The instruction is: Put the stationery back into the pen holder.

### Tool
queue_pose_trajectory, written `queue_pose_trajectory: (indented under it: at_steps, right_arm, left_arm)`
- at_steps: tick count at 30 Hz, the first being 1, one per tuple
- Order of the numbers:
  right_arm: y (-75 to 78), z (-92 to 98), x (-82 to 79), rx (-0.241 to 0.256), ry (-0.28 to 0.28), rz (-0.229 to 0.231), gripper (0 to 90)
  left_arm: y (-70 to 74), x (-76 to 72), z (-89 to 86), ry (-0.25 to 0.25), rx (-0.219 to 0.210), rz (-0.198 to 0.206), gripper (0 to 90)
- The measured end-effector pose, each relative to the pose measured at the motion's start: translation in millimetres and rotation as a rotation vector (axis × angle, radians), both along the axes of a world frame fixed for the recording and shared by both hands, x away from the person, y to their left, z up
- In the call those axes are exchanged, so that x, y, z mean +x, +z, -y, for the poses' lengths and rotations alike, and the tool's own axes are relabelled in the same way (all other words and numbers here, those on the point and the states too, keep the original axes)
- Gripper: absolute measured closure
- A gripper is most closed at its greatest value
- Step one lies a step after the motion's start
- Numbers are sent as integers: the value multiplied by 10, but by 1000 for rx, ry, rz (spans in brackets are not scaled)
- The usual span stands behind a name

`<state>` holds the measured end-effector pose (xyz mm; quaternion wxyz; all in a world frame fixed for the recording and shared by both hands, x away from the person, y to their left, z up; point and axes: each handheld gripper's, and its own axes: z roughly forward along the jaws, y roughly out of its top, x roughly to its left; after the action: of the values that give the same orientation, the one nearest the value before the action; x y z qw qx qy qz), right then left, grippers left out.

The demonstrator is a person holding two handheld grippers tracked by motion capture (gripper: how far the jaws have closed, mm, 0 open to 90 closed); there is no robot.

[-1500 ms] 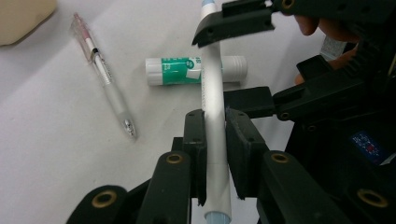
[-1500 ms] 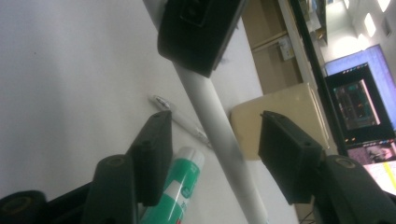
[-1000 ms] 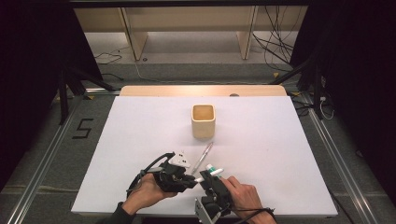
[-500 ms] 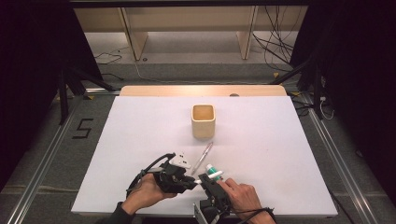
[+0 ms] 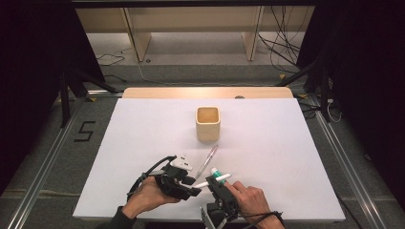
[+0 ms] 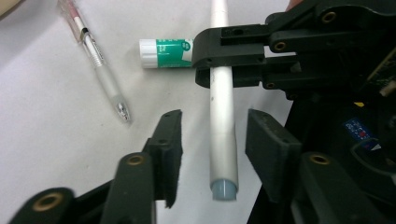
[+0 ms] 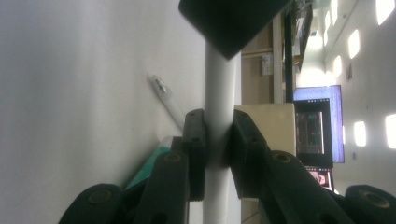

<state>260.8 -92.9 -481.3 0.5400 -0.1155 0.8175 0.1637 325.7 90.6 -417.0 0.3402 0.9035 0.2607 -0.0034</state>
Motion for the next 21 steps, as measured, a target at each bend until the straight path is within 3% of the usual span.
queue_pose_trajectory:
  at_steps: [4, 12, 18, 21]
  right_arm:
    - [13, 63, 33, 6, -11, -7, 780]
    - [93, 171, 113, 65, -72, -43, 780]
    - [169, 256, 189, 138, -111, -87, 780]
    - [197, 297, 222, 166, -129, -104, 779]
  left_arm:
    - [-1, 2, -46, 19, 9, 14, 425]
    - [-48, 12, -157, 58, -44, 43, 306]
    - [-104, 19, -286, 112, -147, 112, 244]
    - [-147, 18, -333, 137, -170, 144, 229]
